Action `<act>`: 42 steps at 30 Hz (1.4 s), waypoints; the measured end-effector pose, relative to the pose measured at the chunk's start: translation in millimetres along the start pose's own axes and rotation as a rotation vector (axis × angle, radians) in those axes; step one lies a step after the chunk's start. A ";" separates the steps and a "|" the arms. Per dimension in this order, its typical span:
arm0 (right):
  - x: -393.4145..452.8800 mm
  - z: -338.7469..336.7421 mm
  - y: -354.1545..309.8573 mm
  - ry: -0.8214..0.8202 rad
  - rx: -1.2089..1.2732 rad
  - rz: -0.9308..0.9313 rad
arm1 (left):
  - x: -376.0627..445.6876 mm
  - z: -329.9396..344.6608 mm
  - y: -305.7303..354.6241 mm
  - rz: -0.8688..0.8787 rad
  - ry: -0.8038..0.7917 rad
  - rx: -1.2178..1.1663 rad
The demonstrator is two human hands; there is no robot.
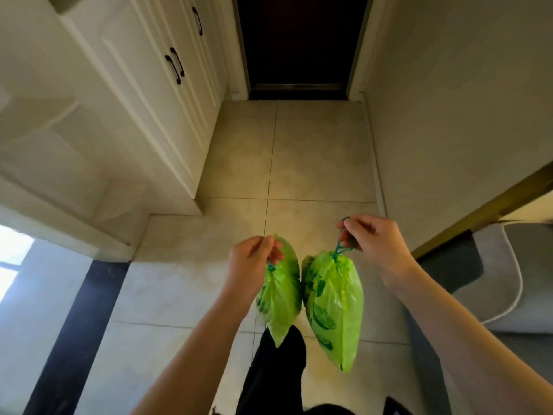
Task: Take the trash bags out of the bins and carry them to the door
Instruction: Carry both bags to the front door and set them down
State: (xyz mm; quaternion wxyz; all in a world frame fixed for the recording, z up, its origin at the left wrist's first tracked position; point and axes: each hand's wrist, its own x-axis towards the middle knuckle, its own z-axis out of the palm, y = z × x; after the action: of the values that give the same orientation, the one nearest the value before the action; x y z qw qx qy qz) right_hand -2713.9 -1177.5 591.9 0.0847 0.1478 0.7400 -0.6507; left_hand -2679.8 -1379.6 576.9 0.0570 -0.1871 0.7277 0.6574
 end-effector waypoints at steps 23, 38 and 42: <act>430.8 19.3 -146.9 -0.077 0.035 0.018 | 425.4 91.9 157.8 -0.026 0.160 -0.038; 743.2 33.7 -280.5 -0.076 -0.074 -0.020 | 723.1 138.7 284.6 -0.028 0.072 -0.055; 758.0 27.7 -279.0 -0.070 -0.080 -0.041 | 728.2 150.5 282.4 -0.047 0.016 -0.047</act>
State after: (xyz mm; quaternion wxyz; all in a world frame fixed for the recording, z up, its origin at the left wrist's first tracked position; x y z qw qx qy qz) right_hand -3521.5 -1153.3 608.9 0.1029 0.1064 0.7648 -0.6270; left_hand -3474.9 -1357.6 582.1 0.0622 -0.2107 0.7081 0.6711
